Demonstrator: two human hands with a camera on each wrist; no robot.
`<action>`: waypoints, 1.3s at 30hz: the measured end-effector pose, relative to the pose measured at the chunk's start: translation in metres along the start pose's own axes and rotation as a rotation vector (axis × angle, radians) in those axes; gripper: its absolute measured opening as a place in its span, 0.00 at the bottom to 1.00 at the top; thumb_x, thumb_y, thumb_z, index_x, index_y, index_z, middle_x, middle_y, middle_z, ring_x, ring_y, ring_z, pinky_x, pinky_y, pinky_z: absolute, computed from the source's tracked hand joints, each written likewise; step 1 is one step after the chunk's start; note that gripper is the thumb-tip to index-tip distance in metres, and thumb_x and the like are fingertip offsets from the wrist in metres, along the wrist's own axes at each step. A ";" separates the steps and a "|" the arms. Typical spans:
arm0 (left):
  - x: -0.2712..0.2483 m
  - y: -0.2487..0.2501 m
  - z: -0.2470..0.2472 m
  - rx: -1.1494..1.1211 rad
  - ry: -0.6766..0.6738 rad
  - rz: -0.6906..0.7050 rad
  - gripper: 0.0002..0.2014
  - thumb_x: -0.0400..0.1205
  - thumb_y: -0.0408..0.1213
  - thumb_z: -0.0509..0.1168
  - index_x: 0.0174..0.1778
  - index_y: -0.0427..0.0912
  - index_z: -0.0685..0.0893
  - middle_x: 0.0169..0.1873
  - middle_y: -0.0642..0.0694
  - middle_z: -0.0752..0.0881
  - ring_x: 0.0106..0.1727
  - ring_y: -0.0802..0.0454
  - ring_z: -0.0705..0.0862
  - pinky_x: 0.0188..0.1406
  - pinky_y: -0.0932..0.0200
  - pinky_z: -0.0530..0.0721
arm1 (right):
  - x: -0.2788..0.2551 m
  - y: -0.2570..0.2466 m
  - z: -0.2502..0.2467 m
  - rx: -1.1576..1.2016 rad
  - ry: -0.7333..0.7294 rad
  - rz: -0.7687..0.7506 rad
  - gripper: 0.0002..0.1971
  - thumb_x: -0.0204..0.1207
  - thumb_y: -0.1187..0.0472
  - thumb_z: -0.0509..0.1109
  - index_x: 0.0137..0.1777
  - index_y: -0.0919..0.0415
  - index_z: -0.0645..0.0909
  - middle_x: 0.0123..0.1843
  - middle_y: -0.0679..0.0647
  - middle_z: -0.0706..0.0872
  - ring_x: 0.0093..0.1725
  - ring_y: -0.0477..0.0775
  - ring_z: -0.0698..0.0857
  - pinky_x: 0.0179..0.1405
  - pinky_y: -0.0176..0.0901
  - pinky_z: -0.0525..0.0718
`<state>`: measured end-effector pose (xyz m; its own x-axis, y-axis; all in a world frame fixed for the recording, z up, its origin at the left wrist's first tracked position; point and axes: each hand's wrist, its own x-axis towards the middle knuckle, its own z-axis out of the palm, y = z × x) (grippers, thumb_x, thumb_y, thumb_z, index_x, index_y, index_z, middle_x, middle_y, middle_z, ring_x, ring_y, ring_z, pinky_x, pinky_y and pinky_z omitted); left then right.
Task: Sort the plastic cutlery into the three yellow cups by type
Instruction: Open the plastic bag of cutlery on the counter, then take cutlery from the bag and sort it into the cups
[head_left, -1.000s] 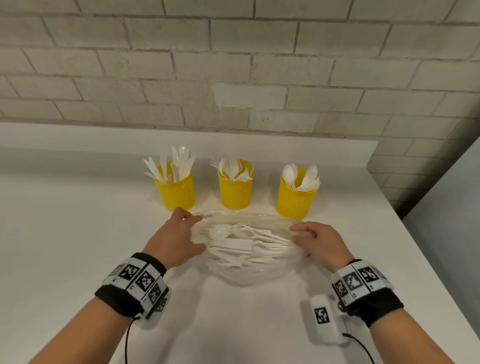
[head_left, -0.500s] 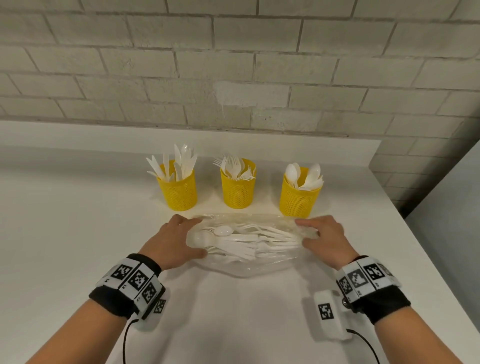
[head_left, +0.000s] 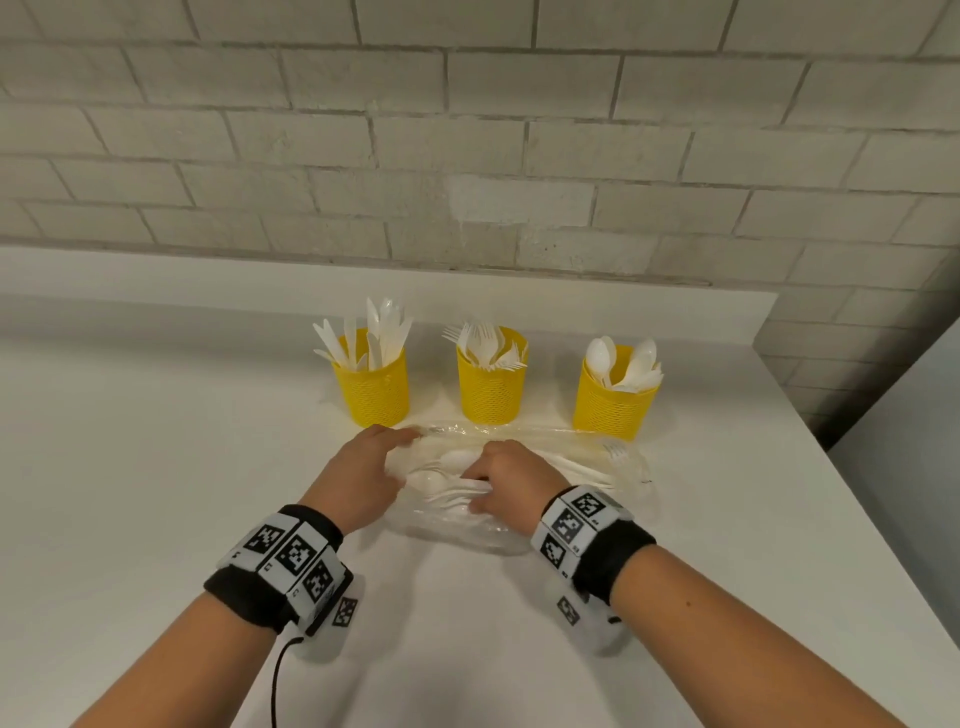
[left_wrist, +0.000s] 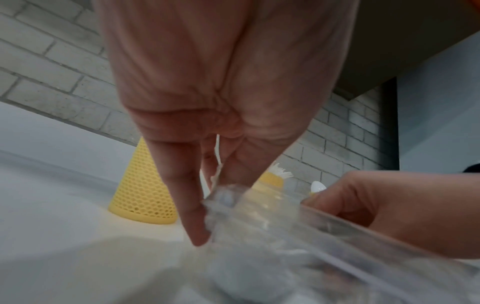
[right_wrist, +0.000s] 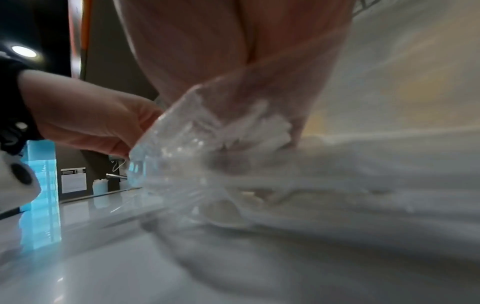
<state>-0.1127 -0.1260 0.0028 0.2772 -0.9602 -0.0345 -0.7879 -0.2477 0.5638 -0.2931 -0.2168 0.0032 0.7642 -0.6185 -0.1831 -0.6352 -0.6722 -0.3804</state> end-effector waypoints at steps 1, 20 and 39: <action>0.000 -0.003 -0.003 -0.011 0.003 -0.005 0.28 0.75 0.24 0.65 0.72 0.48 0.77 0.65 0.47 0.77 0.64 0.47 0.79 0.62 0.59 0.76 | 0.001 0.002 -0.004 -0.003 -0.003 0.009 0.17 0.75 0.57 0.72 0.64 0.54 0.84 0.59 0.58 0.79 0.64 0.60 0.77 0.62 0.49 0.76; -0.003 -0.012 -0.002 -0.046 -0.233 -0.013 0.50 0.64 0.19 0.69 0.80 0.55 0.61 0.66 0.53 0.67 0.64 0.52 0.72 0.61 0.60 0.77 | -0.010 0.017 -0.010 -0.280 -0.025 0.011 0.23 0.72 0.62 0.69 0.66 0.57 0.68 0.63 0.57 0.77 0.63 0.59 0.70 0.60 0.48 0.70; -0.006 -0.023 -0.016 -0.116 -0.218 -0.103 0.42 0.69 0.18 0.67 0.76 0.57 0.66 0.67 0.52 0.70 0.60 0.52 0.73 0.56 0.64 0.73 | -0.003 0.036 -0.002 -0.114 0.057 0.166 0.22 0.75 0.48 0.69 0.63 0.57 0.71 0.57 0.57 0.85 0.58 0.60 0.83 0.53 0.46 0.75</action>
<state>-0.0876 -0.1123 0.0029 0.2174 -0.9389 -0.2668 -0.6897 -0.3412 0.6387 -0.3184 -0.2400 -0.0080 0.6425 -0.7443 -0.1822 -0.7629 -0.5989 -0.2434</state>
